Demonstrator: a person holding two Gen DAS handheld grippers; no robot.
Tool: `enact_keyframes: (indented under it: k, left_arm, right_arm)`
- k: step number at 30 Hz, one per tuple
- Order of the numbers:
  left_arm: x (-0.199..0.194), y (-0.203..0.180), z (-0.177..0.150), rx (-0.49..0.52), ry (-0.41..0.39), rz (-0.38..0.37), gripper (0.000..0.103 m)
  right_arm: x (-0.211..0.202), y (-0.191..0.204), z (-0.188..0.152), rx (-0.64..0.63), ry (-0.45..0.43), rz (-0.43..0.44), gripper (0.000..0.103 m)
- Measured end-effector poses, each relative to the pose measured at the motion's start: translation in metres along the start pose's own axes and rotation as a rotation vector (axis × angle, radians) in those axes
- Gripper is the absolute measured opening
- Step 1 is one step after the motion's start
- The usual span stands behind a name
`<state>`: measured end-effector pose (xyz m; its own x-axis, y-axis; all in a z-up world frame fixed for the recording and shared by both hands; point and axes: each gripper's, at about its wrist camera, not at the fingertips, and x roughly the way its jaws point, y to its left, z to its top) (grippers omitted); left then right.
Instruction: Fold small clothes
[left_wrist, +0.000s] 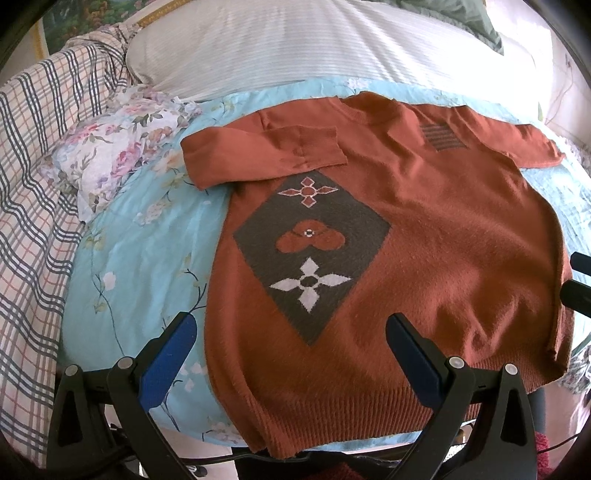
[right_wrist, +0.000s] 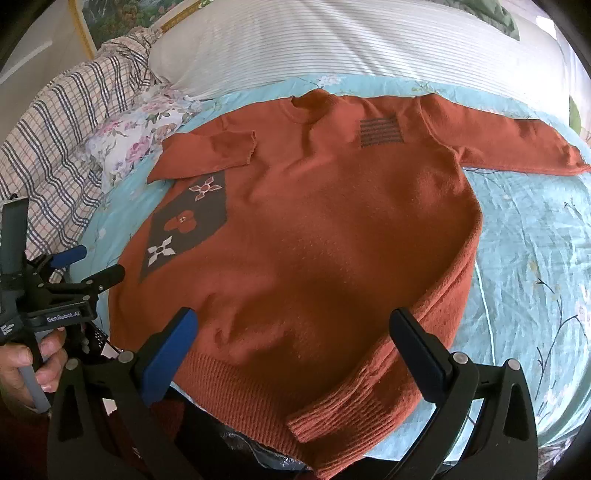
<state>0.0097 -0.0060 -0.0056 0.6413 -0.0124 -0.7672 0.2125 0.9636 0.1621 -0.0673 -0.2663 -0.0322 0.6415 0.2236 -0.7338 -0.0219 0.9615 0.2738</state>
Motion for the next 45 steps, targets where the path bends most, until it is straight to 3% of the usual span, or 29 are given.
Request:
enact_keyframes:
  k: [11,16,19,24,29,33,36,38,40,45]
  left_arm:
    - [0.015,-0.009,0.007,0.002,0.012,-0.036,0.102]
    - [0.022,-0.013,0.014,0.007,0.038,-0.040,0.102]
    - [0.024,-0.014,0.017,-0.006,0.059,-0.068,0.102]
    - [0.031,-0.019,0.023,0.027,0.053,-0.033,0.102]
    - [0.035,-0.019,0.032,0.025,0.060,-0.035,0.102]
    - [0.040,-0.021,0.040,0.027,0.069,-0.033,0.102]
    - [0.043,-0.024,0.044,0.037,0.076,-0.032,0.102]
    - [0.046,-0.026,0.047,0.042,0.079,-0.031,0.102]
    - [0.050,-0.030,0.050,0.048,0.089,-0.028,0.102]
    - [0.064,-0.038,0.057,0.050,0.121,-0.026,0.102]
  right_arm:
    - [0.002,-0.024,0.009,0.082,-0.063,0.022,0.103]
    - [0.006,-0.044,0.016,0.134,-0.040,0.034,0.103]
    - [0.004,-0.054,0.021,0.133,-0.060,-0.008,0.103]
    - [0.005,-0.085,0.032,0.191,-0.061,-0.034,0.103]
    - [-0.003,-0.139,0.046,0.288,-0.096,-0.091,0.103]
    - [-0.016,-0.203,0.064,0.397,-0.163,-0.145,0.102]
    - [-0.022,-0.259,0.082,0.472,-0.208,-0.218,0.086]
    - [-0.021,-0.297,0.096,0.521,-0.200,-0.306,0.061]
    - [-0.019,-0.344,0.112,0.602,-0.216,-0.311,0.056]
    - [-0.018,-0.429,0.140,0.716,-0.273,-0.379,0.055]
